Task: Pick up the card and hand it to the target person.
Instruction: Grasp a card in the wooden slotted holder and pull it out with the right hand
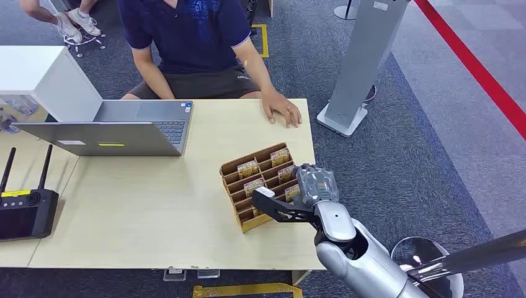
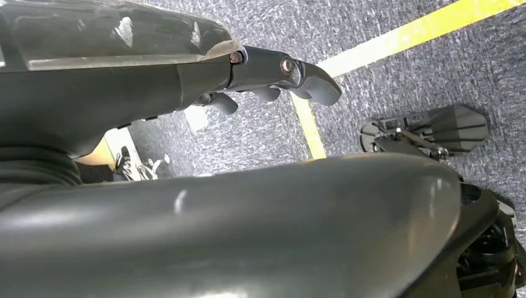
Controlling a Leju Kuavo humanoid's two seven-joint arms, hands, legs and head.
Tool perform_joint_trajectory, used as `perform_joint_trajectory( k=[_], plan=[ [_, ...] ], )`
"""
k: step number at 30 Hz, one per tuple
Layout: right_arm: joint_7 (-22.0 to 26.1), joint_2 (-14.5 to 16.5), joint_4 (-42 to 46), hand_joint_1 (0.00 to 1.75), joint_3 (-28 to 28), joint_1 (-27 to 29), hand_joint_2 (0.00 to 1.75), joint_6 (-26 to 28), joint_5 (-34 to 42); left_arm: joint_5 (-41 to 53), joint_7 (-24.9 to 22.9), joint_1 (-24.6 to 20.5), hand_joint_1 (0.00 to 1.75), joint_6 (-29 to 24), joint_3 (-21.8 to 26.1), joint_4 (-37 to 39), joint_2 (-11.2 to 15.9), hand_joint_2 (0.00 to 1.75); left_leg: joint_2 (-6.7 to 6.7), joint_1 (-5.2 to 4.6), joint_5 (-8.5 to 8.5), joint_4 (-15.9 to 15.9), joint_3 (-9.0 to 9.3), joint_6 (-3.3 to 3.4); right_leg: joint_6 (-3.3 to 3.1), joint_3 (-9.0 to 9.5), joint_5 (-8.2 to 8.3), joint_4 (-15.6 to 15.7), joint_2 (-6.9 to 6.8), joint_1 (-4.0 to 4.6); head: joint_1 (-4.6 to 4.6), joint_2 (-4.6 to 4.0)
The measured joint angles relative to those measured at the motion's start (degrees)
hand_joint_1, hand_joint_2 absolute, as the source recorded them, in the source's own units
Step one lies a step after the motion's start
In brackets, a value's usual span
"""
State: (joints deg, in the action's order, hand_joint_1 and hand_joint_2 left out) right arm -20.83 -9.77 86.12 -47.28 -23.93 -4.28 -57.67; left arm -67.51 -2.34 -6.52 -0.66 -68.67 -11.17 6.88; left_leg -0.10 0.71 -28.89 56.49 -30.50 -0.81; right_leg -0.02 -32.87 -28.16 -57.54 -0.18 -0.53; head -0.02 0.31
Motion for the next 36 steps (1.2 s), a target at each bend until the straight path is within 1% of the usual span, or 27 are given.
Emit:
perform_joint_trajectory(
  k=[13, 18, 36],
  plan=[
    [0.0, -0.2, -0.5, 0.70, 0.0, 0.9, 1.75, 0.2, 0.3, 0.4, 0.0, -0.1, 0.00, 0.2, 0.0, 0.0, 0.0, 0.00, 0.00, 0.00, 0.00, 0.0, 0.01, 0.00, 0.00, 0.00, 0.00, 0.0, 0.00, 0.00, 0.00, 0.00],
    [0.0, -0.3, -0.5, 0.75, 0.1, 1.3, 1.75, 0.4, 0.3, 0.6, -0.1, -0.1, 0.00, 0.2, 0.0, 0.0, 0.0, 0.00, 0.00, 0.00, 0.00, 0.0, 0.01, 0.00, 0.00, 0.00, 0.00, 0.0, 0.00, 0.00, 0.00, 0.00],
    [-0.6, -0.6, -0.3, 0.75, 0.7, 2.8, 1.75, 0.5, -0.1, 0.9, -0.4, -0.5, 0.00, 0.3, 0.0, 0.0, -0.1, 0.00, 0.00, 0.00, 0.00, 0.0, 0.02, 0.00, 0.00, 0.00, 0.00, 0.0, 0.00, 0.00, 0.00, 0.00]
  ],
)
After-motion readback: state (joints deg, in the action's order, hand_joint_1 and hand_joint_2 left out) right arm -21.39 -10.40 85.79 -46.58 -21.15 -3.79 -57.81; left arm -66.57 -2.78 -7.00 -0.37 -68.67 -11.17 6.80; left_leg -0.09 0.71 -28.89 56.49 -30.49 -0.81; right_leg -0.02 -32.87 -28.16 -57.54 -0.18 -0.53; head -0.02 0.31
